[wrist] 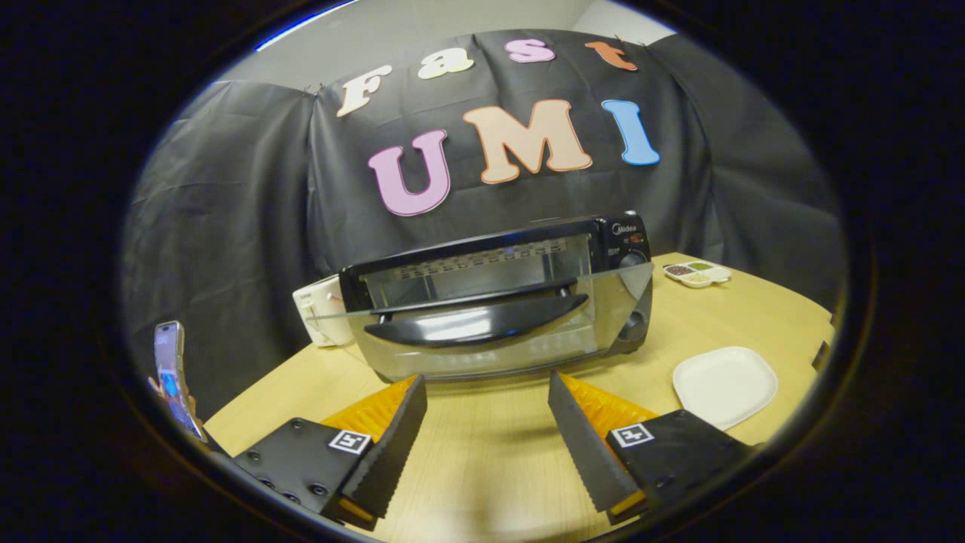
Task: Open the toaster oven, put the food inside, and close the toaster oven door.
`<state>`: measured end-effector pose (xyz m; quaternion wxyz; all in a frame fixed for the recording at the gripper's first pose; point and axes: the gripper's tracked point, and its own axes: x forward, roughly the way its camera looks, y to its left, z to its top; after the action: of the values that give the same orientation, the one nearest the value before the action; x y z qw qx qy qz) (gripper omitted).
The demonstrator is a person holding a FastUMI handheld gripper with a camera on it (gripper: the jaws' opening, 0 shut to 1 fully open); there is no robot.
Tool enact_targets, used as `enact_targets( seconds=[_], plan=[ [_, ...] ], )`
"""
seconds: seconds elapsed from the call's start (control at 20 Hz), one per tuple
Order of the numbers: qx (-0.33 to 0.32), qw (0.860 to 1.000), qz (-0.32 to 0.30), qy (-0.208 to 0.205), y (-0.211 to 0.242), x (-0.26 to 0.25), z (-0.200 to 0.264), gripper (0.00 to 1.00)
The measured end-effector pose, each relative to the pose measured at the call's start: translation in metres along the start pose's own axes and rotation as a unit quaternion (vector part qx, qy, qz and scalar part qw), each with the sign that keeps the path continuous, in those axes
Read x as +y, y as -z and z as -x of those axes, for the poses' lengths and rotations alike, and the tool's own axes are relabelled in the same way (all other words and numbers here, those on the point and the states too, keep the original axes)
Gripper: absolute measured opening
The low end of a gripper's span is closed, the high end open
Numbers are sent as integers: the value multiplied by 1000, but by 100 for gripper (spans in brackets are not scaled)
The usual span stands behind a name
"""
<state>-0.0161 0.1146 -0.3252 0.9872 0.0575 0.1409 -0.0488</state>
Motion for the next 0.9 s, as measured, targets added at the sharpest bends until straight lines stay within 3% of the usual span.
enact_targets(
  seconds=[0.9],
  plan=[
    [-35,999,2,14,-67,-9,-55,99]
  ],
)
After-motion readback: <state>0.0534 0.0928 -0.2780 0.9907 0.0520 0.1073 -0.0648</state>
